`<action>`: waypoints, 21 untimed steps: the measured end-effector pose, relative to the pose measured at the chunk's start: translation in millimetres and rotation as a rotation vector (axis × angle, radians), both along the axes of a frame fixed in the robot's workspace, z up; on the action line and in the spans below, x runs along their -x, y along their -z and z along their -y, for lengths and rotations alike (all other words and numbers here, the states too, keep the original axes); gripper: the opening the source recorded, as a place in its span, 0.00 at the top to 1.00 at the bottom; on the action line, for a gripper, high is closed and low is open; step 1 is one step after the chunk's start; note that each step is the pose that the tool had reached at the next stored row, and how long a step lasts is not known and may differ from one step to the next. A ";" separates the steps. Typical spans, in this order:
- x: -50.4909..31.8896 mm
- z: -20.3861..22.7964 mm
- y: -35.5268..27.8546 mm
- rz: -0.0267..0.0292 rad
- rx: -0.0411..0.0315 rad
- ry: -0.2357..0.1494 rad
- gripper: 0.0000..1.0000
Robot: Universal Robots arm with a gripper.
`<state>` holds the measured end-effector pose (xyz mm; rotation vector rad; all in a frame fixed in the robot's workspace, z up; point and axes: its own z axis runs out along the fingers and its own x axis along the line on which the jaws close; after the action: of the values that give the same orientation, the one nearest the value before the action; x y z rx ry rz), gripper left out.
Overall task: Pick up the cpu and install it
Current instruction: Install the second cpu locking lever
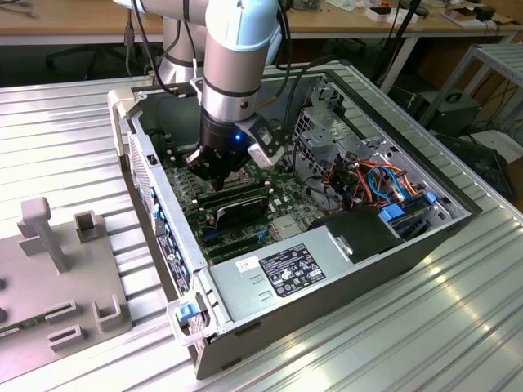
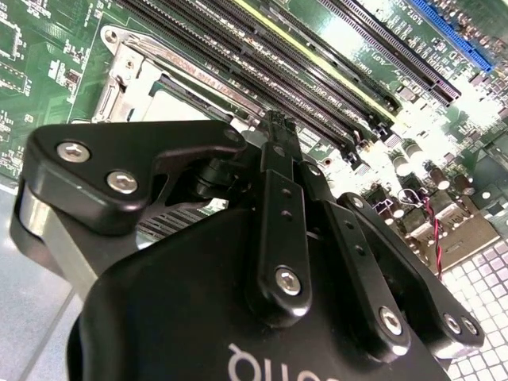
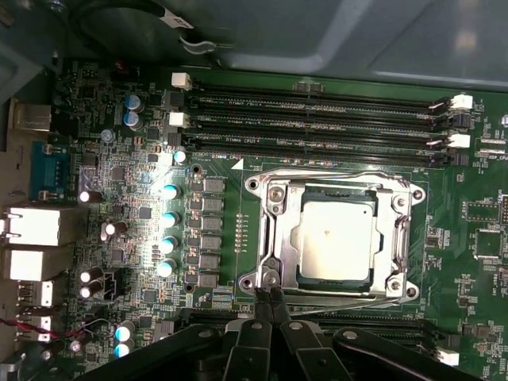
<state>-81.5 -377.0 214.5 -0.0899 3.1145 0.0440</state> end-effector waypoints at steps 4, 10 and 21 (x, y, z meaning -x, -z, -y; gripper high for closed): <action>0.7 -0.3 2.7 -0.0001 0.0003 0.000 0.89; 1.0 -0.8 3.4 -0.0002 0.0003 0.000 0.89; 5.2 -4.1 6.7 -0.0003 -0.0025 0.000 0.89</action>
<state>-86.7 -373.0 207.8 -0.0899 3.1146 0.0479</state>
